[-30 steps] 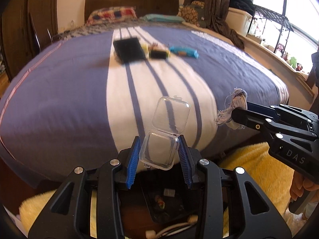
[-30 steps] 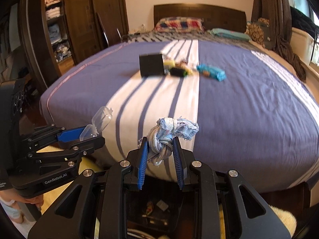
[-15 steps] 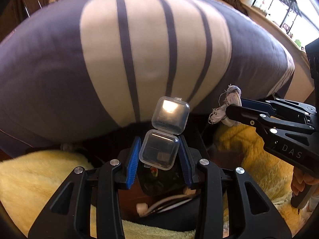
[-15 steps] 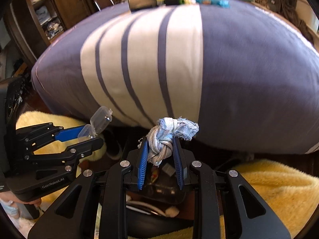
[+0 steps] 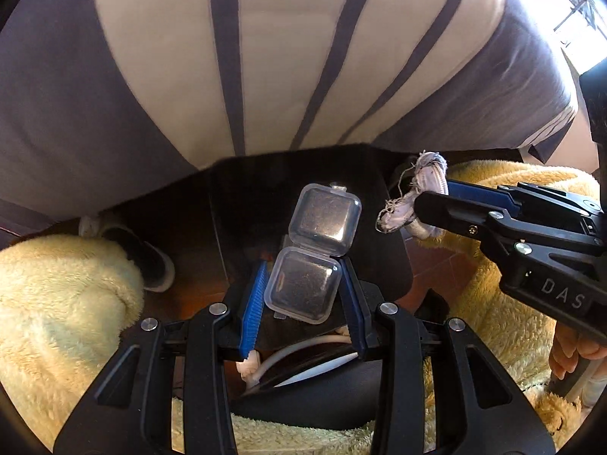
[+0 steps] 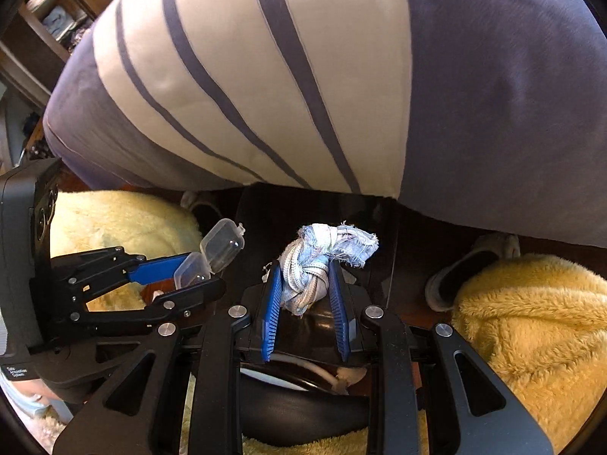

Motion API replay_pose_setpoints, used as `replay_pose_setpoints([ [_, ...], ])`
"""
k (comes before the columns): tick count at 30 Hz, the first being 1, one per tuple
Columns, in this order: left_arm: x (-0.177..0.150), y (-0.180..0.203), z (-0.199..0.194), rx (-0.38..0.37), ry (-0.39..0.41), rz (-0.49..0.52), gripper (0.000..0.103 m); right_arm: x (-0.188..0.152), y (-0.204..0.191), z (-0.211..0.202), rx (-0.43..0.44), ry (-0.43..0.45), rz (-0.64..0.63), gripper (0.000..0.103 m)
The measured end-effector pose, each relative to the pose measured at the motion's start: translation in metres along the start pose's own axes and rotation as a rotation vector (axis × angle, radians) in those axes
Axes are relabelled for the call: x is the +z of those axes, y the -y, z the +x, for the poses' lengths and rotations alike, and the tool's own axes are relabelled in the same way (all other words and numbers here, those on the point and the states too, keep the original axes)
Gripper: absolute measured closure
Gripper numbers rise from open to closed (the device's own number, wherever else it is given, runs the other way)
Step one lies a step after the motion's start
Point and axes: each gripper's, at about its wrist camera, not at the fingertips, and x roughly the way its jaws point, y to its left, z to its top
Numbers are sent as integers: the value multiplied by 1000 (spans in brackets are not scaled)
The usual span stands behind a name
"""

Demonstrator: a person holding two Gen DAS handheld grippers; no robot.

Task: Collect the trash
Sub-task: 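Carry the case and cloth to the bin and open both tools, then move both tools back over the bed toward the items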

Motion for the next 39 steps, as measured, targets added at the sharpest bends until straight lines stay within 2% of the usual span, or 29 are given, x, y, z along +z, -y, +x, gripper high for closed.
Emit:
replay_pose_setpoints([
  [6,-6,4,8,-2,-29,-5,67,13,2,12,-4,-26,12,74],
  [8,-6,2,9,3,-34,-11,60,14,5,13,-2,-26,23,67],
  [10,-5,1,9,5,-33,-15,58,13,9,11,3,-19,37,51],
  [13,-5,0,7,20,-23,-14,54,15,13,4,-5,3,51,50],
  [15,-5,1,0,34,-6,-11,44,16,16,-5,-10,31,63,48],
  [17,-4,0,-6,49,13,-8,34,17,18,-13,-20,61,69,40],
  [19,-1,2,-20,83,51,1,25,17,20,-28,-43,107,77,26],
  [21,2,2,-37,107,99,5,14,18,23,-43,-74,154,83,16],
  [22,4,2,-47,111,126,3,12,19,24,-53,-92,181,83,11],
  [25,9,2,-81,126,211,-1,8,24,29,-80,-130,257,79,7],
  [31,29,6,-143,186,376,23,8,37,34,-131,-170,397,72,4],
  [35,48,1,-165,218,438,30,8,56,33,-147,-195,440,58,4],
  [39,70,-5,-176,237,468,24,8,82,34,-155,-217,470,47,4],
])
